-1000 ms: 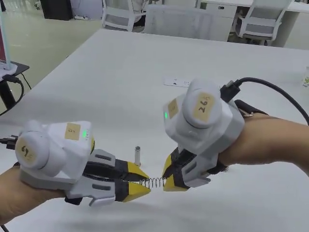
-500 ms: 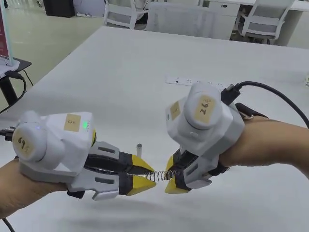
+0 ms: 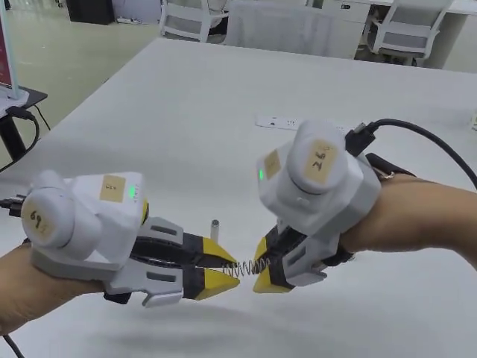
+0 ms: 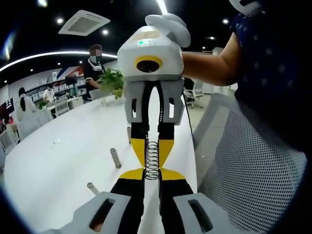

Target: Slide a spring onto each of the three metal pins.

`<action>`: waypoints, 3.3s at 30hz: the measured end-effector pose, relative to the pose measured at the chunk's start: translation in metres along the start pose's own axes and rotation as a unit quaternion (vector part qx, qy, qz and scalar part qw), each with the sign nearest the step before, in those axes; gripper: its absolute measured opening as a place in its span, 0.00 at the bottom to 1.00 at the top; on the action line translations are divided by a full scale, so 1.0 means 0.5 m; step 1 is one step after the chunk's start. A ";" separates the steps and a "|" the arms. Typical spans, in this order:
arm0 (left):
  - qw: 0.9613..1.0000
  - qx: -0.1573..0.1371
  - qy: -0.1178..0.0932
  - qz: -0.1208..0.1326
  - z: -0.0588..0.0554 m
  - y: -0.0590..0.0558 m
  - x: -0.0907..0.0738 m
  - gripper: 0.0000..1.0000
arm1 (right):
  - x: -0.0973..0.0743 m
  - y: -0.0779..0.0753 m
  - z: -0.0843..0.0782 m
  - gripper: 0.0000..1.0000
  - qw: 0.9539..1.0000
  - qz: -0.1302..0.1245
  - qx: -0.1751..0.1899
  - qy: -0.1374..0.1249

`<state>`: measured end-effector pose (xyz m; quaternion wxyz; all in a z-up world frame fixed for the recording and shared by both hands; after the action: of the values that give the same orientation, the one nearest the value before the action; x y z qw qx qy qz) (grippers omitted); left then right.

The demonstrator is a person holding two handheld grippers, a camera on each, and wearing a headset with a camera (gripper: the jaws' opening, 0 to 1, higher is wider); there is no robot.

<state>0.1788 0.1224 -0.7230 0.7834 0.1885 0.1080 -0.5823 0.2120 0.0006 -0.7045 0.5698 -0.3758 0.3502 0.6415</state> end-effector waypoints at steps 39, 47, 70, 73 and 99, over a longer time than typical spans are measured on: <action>1.000 -0.008 0.002 0.001 -0.006 -0.001 0.003 0.03 | -0.021 0.014 0.068 0.09 0.999 -0.001 -0.027 -0.018; 1.000 -0.008 0.001 0.003 -0.008 0.001 0.002 0.03 | -0.019 0.013 0.070 0.09 0.999 -0.002 -0.029 -0.015; 0.999 -0.042 0.011 0.023 -0.032 0.012 -0.015 0.14 | -0.016 0.005 0.063 0.09 1.000 -0.005 -0.030 -0.002; 0.998 -0.049 0.011 0.026 -0.035 0.012 -0.018 0.15 | -0.016 0.003 0.060 0.09 1.000 -0.006 -0.029 0.001; 0.989 -0.107 0.012 0.104 -0.070 0.003 -0.057 0.39 | -0.014 -0.012 0.047 0.09 1.000 -0.005 -0.021 0.007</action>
<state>0.1735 0.1625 -0.7433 0.8539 0.1209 0.1593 -0.4804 0.2165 0.0185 -0.6875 0.5626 -0.3941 0.3383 0.6432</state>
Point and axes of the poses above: the centre of the closed fingertips' face, and the gripper's own axes: x roughly forward along the fingers, y roughly to its left, z roughly out of its top, the point moved 9 cm from there along -x, roughly backward along the fingers, and after that the axes turned 6 degrees about x, right-handed, at the moved point
